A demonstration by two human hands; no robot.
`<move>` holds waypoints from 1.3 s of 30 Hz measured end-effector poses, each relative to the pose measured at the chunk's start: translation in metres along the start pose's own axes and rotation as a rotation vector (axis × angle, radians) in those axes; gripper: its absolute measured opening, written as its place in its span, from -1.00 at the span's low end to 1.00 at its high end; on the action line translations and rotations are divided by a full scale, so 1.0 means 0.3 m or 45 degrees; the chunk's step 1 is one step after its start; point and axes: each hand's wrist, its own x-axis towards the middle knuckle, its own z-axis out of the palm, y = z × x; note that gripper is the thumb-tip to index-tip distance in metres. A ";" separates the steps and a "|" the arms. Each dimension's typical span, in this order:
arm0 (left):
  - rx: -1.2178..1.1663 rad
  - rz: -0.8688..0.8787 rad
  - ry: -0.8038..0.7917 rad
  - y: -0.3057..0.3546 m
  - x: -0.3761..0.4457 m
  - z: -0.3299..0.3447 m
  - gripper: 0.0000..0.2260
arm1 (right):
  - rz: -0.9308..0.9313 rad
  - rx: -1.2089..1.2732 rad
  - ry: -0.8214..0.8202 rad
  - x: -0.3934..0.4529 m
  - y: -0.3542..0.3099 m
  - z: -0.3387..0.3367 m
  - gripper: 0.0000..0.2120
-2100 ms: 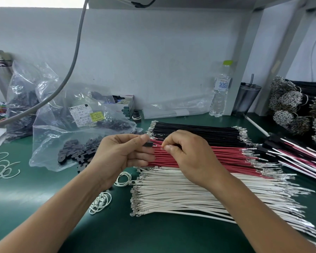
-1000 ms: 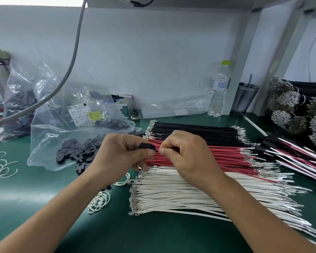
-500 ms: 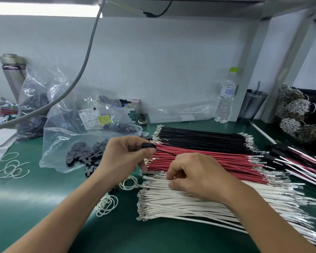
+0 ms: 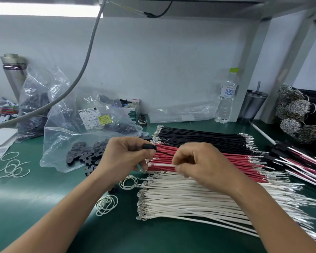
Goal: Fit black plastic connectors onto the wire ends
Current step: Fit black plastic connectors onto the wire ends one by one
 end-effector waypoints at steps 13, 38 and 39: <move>-0.169 -0.023 -0.050 0.018 -0.004 0.000 -0.84 | -0.194 -0.057 0.542 0.004 0.009 0.016 -0.94; -0.161 -0.067 -0.150 0.033 -0.015 -0.003 -0.84 | -0.257 0.076 0.529 0.011 -0.010 0.076 -0.99; -0.156 -0.064 -0.146 0.036 -0.015 0.001 -0.84 | -0.223 0.136 0.515 0.011 -0.004 0.073 -0.98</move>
